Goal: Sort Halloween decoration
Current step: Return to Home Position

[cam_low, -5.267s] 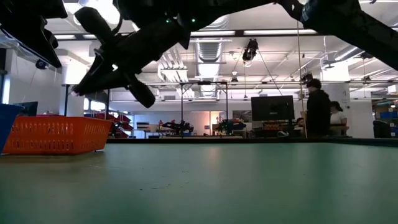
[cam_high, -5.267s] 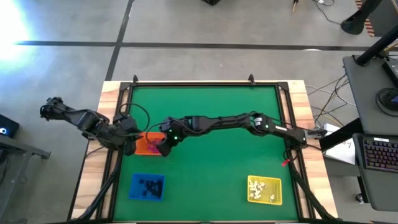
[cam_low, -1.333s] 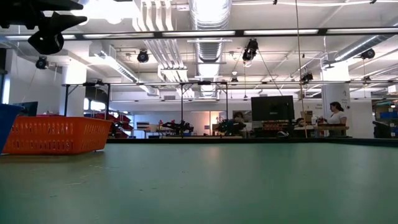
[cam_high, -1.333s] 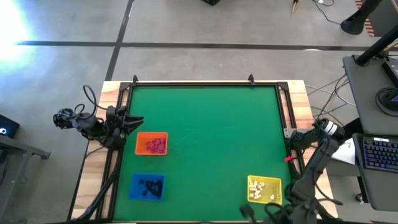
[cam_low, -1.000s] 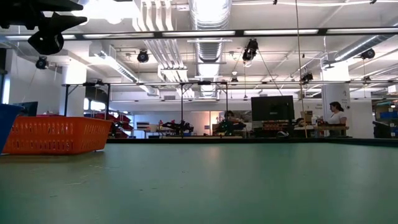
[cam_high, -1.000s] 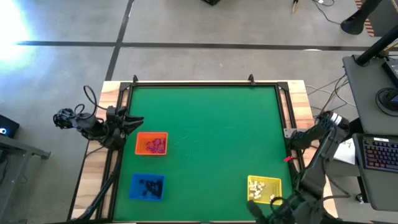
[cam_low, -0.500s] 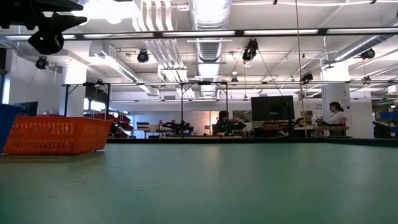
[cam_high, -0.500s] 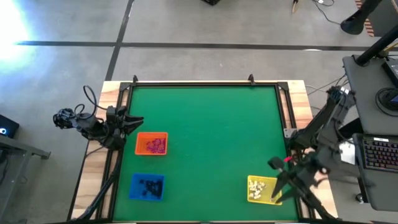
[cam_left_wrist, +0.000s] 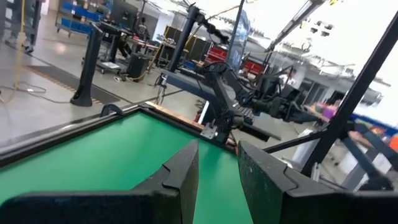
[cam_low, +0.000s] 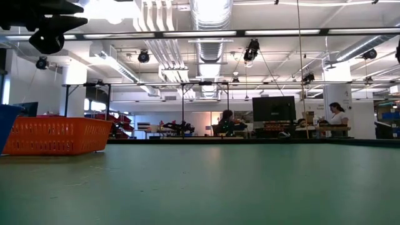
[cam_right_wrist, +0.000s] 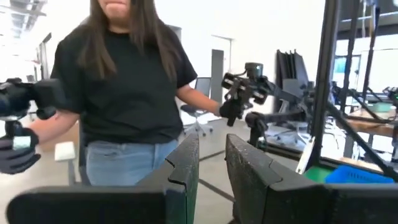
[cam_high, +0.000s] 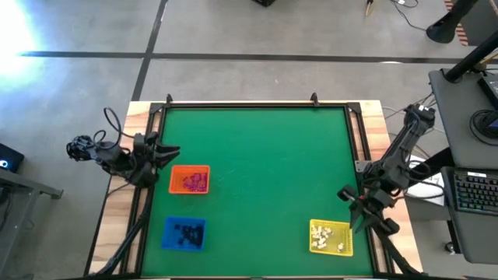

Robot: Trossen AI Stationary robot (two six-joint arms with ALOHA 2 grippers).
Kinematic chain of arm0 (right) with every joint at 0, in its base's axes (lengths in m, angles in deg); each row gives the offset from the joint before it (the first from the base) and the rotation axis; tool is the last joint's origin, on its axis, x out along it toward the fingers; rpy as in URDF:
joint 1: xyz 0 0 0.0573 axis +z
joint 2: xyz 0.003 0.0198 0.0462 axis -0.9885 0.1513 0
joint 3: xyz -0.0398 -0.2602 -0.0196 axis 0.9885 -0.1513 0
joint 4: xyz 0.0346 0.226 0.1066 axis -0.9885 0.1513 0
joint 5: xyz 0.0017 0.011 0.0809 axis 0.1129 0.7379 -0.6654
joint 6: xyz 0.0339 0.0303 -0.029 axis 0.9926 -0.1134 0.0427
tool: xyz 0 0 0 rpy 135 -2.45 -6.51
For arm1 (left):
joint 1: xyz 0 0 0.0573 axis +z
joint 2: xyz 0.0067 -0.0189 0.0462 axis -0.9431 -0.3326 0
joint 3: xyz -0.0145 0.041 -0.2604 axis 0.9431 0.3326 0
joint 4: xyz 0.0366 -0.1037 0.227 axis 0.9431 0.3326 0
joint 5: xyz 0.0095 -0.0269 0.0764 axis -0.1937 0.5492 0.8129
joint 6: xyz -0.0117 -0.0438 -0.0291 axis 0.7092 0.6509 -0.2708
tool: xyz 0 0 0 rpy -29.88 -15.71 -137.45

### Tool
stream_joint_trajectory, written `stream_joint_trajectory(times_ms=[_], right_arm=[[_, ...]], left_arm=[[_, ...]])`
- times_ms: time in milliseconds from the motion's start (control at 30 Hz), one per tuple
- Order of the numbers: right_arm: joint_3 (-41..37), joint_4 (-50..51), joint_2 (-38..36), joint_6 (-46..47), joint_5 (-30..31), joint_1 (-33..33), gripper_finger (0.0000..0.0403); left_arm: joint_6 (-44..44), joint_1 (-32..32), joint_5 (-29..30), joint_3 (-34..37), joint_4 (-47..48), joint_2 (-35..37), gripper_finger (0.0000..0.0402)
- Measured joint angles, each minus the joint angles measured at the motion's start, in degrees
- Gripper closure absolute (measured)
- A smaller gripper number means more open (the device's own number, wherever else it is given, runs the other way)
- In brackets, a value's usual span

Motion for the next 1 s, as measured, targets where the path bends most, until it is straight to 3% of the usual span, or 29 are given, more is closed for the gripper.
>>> stream_joint_trajectory(times_ms=[333, 667, 1000], right_arm=[[-9.0, -4.5, -4.4, 0.3, -0.3, 0.0, 0.0330], [-9.0, 4.3, -4.4, -0.5, -3.3, 0.0, 0.0330], [-9.0, 4.1, -4.4, 4.1, -2.9, 0.0, 0.0330]], left_arm=[[-1.6, 0.0, 0.0, 0.3, 2.9, 0.0, 0.0307], [-3.0, 0.0, -0.1, 2.1, 7.7, 0.0, 0.0307], [-7.0, 0.0, -0.2, 7.1, 4.8, 0.0, 0.0307]])
